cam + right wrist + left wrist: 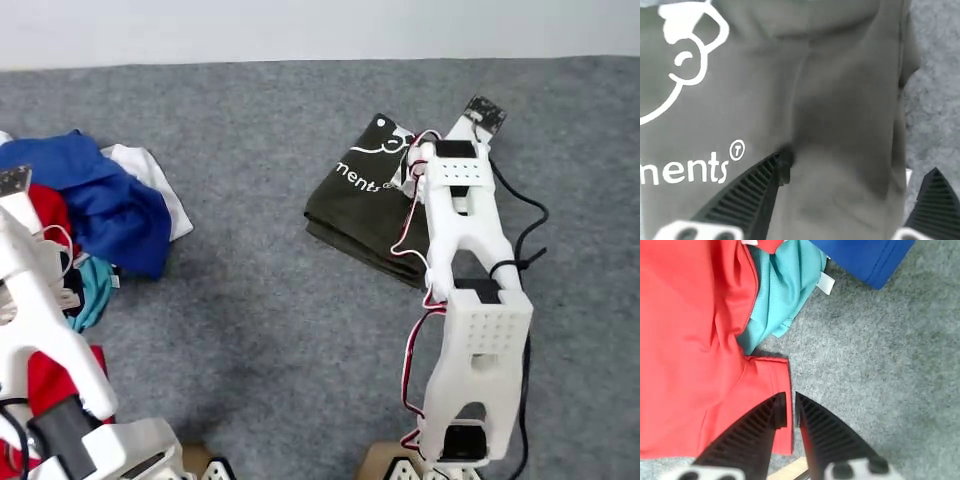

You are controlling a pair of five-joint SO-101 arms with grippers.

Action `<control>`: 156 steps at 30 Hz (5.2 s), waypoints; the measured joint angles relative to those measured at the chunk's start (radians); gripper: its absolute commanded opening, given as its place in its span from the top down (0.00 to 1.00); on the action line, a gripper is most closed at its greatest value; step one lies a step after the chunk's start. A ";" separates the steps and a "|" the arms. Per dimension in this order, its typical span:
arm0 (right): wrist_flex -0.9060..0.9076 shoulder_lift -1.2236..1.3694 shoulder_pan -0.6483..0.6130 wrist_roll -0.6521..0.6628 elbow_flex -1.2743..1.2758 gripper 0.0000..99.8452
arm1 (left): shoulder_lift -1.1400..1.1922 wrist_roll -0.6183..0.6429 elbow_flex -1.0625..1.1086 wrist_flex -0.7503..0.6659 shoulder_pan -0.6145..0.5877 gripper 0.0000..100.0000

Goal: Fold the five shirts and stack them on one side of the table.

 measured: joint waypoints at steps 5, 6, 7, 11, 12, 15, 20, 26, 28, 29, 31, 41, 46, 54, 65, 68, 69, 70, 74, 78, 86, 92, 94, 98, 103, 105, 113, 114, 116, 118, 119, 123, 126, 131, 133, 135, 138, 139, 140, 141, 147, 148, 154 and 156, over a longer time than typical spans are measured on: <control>-0.009 0.072 -0.003 0.000 -0.048 0.61 | 0.000 0.000 0.000 0.000 0.000 0.95; -0.009 0.089 -0.002 0.000 -0.060 0.61 | 0.000 0.000 0.000 0.000 0.000 0.95; -0.009 0.100 -0.002 0.000 -0.071 0.62 | 0.000 0.000 0.000 0.000 0.000 0.95; -0.009 0.129 -0.002 0.000 -0.100 0.77 | 0.000 0.000 0.000 0.000 0.000 0.95; -0.008 0.129 0.005 0.000 -0.101 0.82 | 0.000 0.000 0.000 0.000 0.000 0.95; -0.005 0.129 0.032 0.011 -0.100 0.96 | 0.000 0.000 0.000 0.000 0.000 0.95; 0.006 0.127 0.084 0.040 -0.098 0.99 | 0.000 0.000 0.000 0.000 0.000 0.95; 0.097 0.141 0.121 0.055 -0.190 0.99 | 0.000 0.000 0.000 0.000 0.000 0.95; 0.133 0.143 0.127 0.057 -0.239 0.99 | 0.000 0.000 0.000 -0.002 0.000 0.95; 0.155 0.143 0.129 0.057 -0.267 0.99 | 0.000 0.000 0.000 -0.003 0.000 0.95; 0.203 0.143 0.137 0.060 -0.325 0.99 | 0.000 0.000 0.000 -0.005 0.000 0.95; 0.473 0.157 0.245 0.100 -0.635 0.99 | 0.000 0.000 0.000 -0.005 0.000 0.95; 0.526 0.160 0.348 0.163 -0.694 0.99 | 0.000 0.000 0.000 -0.005 0.000 0.95; 0.531 0.160 0.534 0.269 -0.697 0.99 | 0.000 0.000 0.000 -0.005 0.000 0.95; 0.531 0.216 0.815 0.479 -0.697 0.99 | 0.000 0.000 0.000 -0.005 0.000 0.95; 0.522 0.239 0.868 0.514 -0.697 0.99 | 0.000 0.000 0.000 -0.003 0.000 0.95; 0.511 0.245 0.888 0.525 -0.697 0.99 | 0.000 0.000 0.000 -0.003 0.000 0.95; 0.497 0.252 0.907 0.537 -0.697 0.99 | 0.000 0.000 0.000 -0.002 0.000 0.95; 0.439 0.265 0.979 0.585 -0.697 0.99 | 0.000 0.000 0.000 0.005 0.000 0.95; 0.396 0.298 1.023 0.623 -0.697 0.99 | 0.000 0.000 0.000 0.005 0.000 0.95; 0.365 0.315 1.082 0.677 -0.697 0.98 | 0.000 0.000 0.000 0.005 0.000 0.95; 0.427 0.316 1.077 0.681 -0.721 0.76 | 0.000 0.000 0.000 0.005 0.000 0.95; 0.479 0.315 1.082 0.669 -0.767 0.72 | 0.000 0.000 0.000 0.005 0.000 0.95; 0.559 0.313 1.082 0.647 -0.872 0.71 | 0.000 0.000 0.020 0.005 0.000 0.95; 0.649 0.313 1.079 0.644 -1.043 0.71 | 0.000 0.000 0.064 0.005 0.000 0.95; 0.651 0.313 1.074 0.641 -1.108 0.71 | 0.000 0.000 0.066 0.005 0.000 0.95; 0.651 0.184 1.049 0.683 -1.191 1.00 | 0.000 0.000 0.066 0.005 0.000 0.95; 0.651 0.149 1.034 0.709 -1.183 0.97 | 0.000 0.000 0.066 0.005 0.000 0.95; 0.651 0.064 1.007 0.760 -1.145 0.99 | 0.000 0.000 0.066 0.005 0.000 0.95; 0.651 -0.023 0.984 0.783 -1.082 0.99 | 0.000 0.000 0.069 0.005 0.000 0.95; 0.651 -0.068 0.977 0.786 -1.042 0.99 | 0.000 0.000 0.069 0.005 0.000 0.95; 0.651 -0.261 0.941 0.798 -0.825 0.99 | 0.000 0.000 0.069 0.005 0.000 0.95; 0.651 -0.431 0.902 0.798 -0.609 0.99 | 0.000 0.000 0.075 0.005 0.000 0.95; 0.651 -0.735 0.815 0.799 -0.195 0.99 | 0.000 0.000 0.075 0.005 0.000 0.95; 0.651 -0.845 0.783 0.799 -0.026 0.99 | 0.000 0.000 0.075 0.005 0.000 0.95; 0.640 -0.941 0.758 0.799 0.143 0.99 | 0.000 0.000 0.075 0.005 0.000 0.95; 0.559 -1.066 0.735 0.796 0.399 0.99 | 0.000 0.000 0.075 0.005 0.000 0.95; 0.525 -1.109 0.727 0.792 0.485 0.99 | 0.000 0.000 0.075 0.005 0.000 0.95; 0.494 -1.152 0.715 0.789 0.571 0.99 | 0.000 0.000 0.075 0.005 0.000 0.95; 0.466 -1.200 0.701 0.786 0.651 0.99 | 0.000 0.000 0.075 0.005 0.000 0.95; 0.259 -1.504 0.597 0.753 1.103 0.99 | 0.000 0.000 0.075 0.005 0.000 0.95; 0.221 -1.553 0.580 0.744 1.177 0.99 | 0.000 0.000 0.075 0.005 0.000 0.95; 0.072 -1.804 0.485 0.726 1.493 0.99 | 0.000 0.000 0.075 0.005 0.002 0.95; 0.044 -1.869 0.454 0.726 1.574 0.99 | 0.000 0.000 0.075 0.005 0.014 0.95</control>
